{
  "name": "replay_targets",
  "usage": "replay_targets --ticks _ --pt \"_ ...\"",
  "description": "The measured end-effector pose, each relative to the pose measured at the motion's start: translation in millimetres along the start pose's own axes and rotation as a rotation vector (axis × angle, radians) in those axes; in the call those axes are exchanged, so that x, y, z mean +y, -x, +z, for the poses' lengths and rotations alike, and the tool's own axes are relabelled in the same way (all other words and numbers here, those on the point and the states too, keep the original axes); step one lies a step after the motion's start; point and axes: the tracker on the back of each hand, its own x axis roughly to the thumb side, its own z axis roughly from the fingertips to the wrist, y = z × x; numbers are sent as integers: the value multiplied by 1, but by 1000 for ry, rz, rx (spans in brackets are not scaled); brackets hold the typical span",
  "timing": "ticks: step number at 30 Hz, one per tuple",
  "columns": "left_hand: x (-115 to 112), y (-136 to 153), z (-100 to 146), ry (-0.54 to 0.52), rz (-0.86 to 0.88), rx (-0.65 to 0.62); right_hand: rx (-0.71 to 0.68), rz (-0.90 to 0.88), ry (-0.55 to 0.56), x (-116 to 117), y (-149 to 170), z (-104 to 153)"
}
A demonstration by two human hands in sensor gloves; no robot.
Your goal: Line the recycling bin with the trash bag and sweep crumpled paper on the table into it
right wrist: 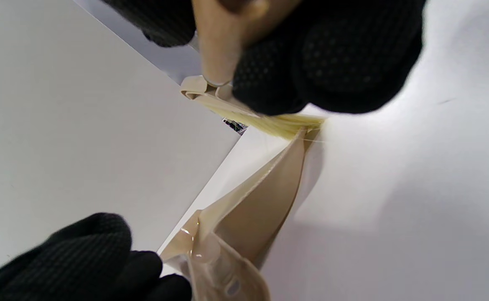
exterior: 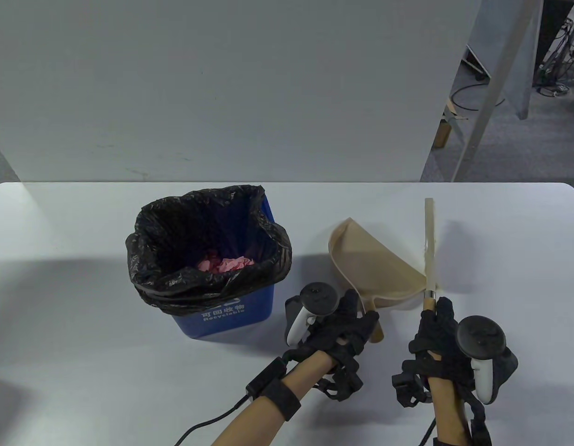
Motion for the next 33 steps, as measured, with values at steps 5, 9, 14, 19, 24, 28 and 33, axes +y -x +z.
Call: replay_targets --ticks 5,9,14,19,24,28,33 --pt "16 -14 21 -41 -245 -109 -38 38 -2 4 -4 2" --pt "26 -16 41 111 -356 -143 -78 113 -10 11 -9 4" --pt "40 -1 77 138 -550 -145 -101 164 -59 25 -15 8" --pt "55 15 112 82 -746 -167 -129 224 -113 42 -21 11" --pt "67 28 134 -57 -811 -286 -163 368 -133 58 -26 14" --pt "75 33 133 -61 -752 -243 -170 455 -138 66 -27 16" --pt "79 41 131 -43 -663 -211 -175 485 -143 69 -27 17"
